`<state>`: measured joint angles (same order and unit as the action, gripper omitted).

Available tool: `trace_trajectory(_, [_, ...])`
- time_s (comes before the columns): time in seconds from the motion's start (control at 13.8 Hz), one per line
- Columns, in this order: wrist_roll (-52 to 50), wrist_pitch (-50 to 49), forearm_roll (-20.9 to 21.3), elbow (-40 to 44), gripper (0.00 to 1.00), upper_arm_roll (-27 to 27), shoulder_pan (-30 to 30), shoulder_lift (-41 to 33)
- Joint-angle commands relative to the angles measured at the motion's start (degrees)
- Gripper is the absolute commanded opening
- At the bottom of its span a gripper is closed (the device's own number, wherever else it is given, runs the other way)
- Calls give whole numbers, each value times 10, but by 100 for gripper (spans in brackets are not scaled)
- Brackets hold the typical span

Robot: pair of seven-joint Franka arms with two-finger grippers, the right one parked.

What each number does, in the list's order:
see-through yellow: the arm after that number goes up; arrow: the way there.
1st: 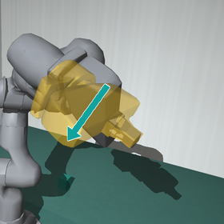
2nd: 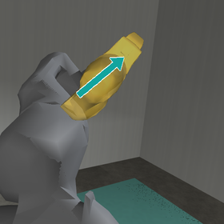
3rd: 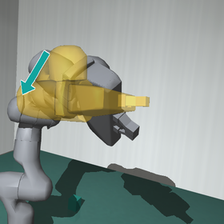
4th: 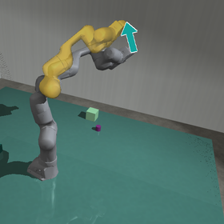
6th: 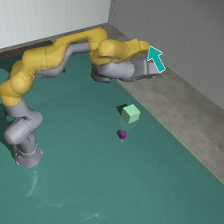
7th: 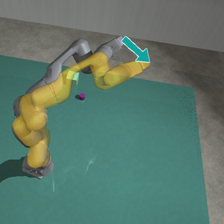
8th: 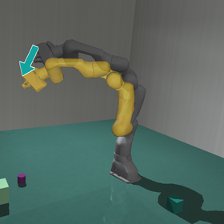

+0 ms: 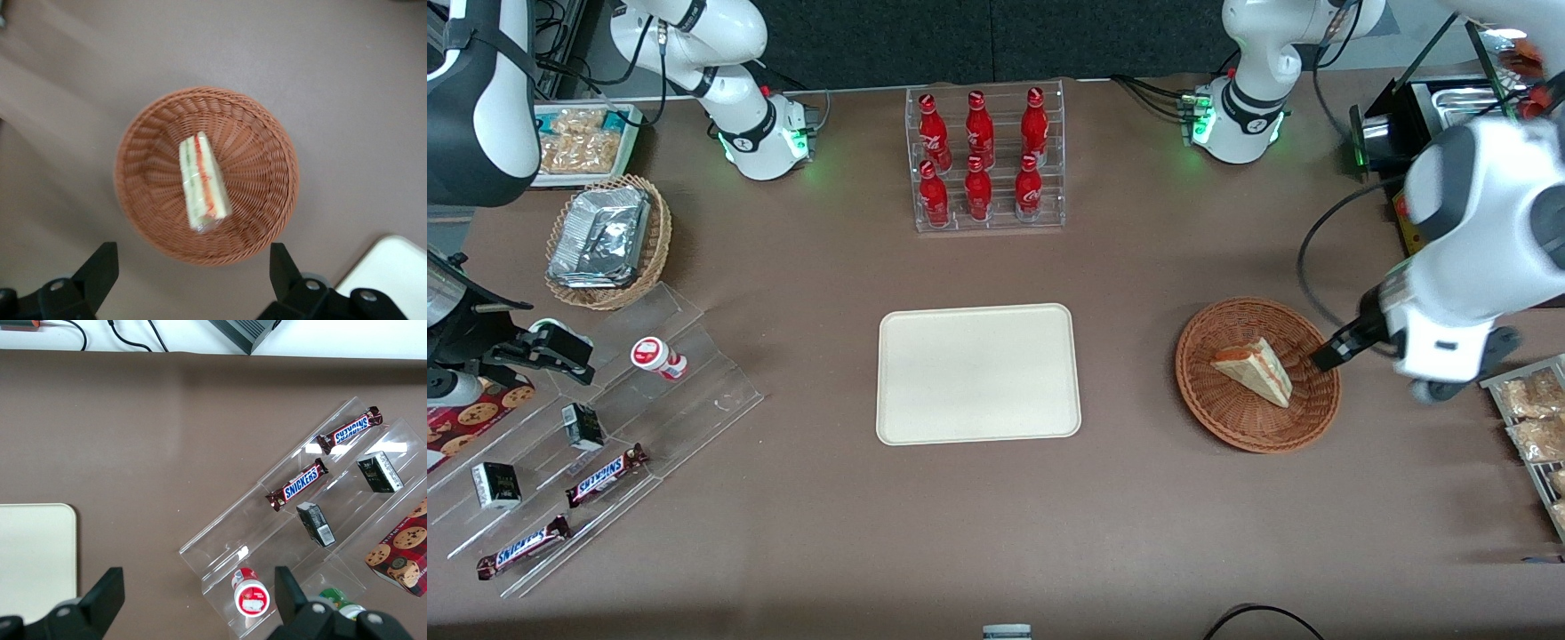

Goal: Place sandwich from basket to tray
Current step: 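Move the left gripper over the sandwich in the wicker basket, then lower the open left gripper and close it on the wrapped sandwich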

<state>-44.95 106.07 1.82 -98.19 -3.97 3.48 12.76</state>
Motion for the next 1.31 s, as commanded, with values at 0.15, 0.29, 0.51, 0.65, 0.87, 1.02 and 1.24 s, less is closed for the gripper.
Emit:
trace_trajectory(0.15, [-92,205,-4,-179,100,3,3,-6])
trace_trajectory(0.29, [-106,267,-4,-232,100,4,0,-6])
trace_trajectory(0.51, [-138,329,-4,-278,100,5,-1,2])
trace_trajectory(0.65, [-152,356,-3,-285,100,5,-1,21])
trace_trajectory(0.87, [-153,373,-3,-285,100,5,-1,43])
trace_trajectory(1.02, [-153,380,-3,-285,100,5,-1,56])
trace_trajectory(1.24, [-154,387,-3,-285,48,5,0,60])
